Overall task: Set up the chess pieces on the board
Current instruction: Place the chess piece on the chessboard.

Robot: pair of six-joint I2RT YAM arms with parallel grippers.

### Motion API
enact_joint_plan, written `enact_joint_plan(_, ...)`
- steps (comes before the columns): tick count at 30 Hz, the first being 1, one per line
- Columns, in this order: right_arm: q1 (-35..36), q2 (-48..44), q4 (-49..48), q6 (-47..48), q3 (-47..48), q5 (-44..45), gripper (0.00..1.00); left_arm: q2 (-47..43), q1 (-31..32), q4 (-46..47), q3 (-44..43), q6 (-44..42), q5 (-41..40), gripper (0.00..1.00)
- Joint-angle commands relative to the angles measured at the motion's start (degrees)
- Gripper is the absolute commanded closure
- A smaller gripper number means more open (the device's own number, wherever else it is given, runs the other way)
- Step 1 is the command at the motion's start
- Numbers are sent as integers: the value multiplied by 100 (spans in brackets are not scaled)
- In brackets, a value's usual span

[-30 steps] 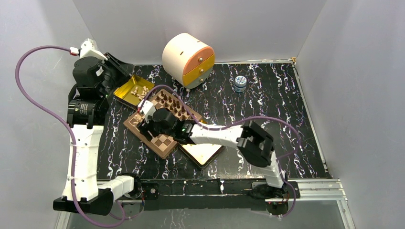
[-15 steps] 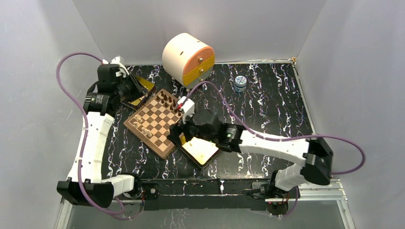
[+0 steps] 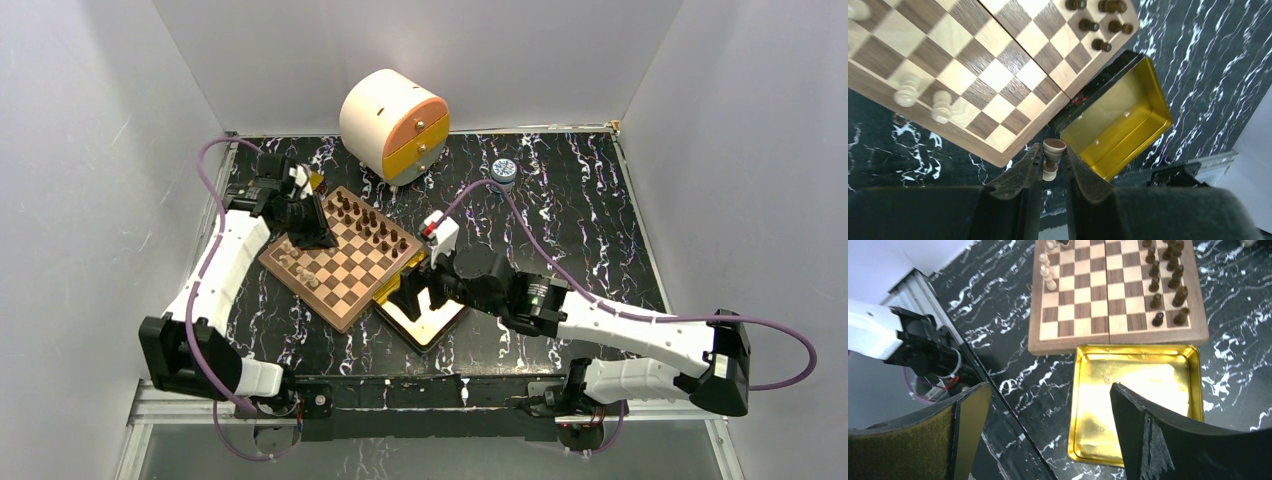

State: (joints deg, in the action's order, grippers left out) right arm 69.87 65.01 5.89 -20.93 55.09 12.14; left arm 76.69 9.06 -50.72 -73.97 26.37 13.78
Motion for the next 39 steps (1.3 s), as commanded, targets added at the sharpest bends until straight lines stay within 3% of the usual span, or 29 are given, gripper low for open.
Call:
enact_joint_plan(1, 10, -175, -385, 102, -363, 294, 5, 279, 246, -245, 187, 14, 563, 100)
enact_joint_plan(7, 10, -58, -2475, 1527, -1155, 523, 27, 80, 280, 554, 809, 989, 1568, 97)
enact_joint_plan(10, 7, 128, -3836, 2947, -1528, 108, 39, -3, 281, 817, 1102, 1304, 1870, 98)
enact_joint_plan(13, 10, 429, -4734, 4481, -1682, -321, 43, -17, 281, 797, 1245, 1305, 2008, 98)
enact_joint_plan(18, 10, 951, -4258, 5839, -1258, -887, 46, -186, 281, 848, 1508, 1430, 1983, 98)
enact_joint_plan(25, 5, 1418, -4258, 6848, -1269, -1768, 48, -212, 281, 937, 1716, 1406, 2122, 98)
enact_joint_plan(39, 10, 2402, -3958, 7834, -589, -1975, 56, -268, 333, 983, 1908, 1497, 2174, 98)
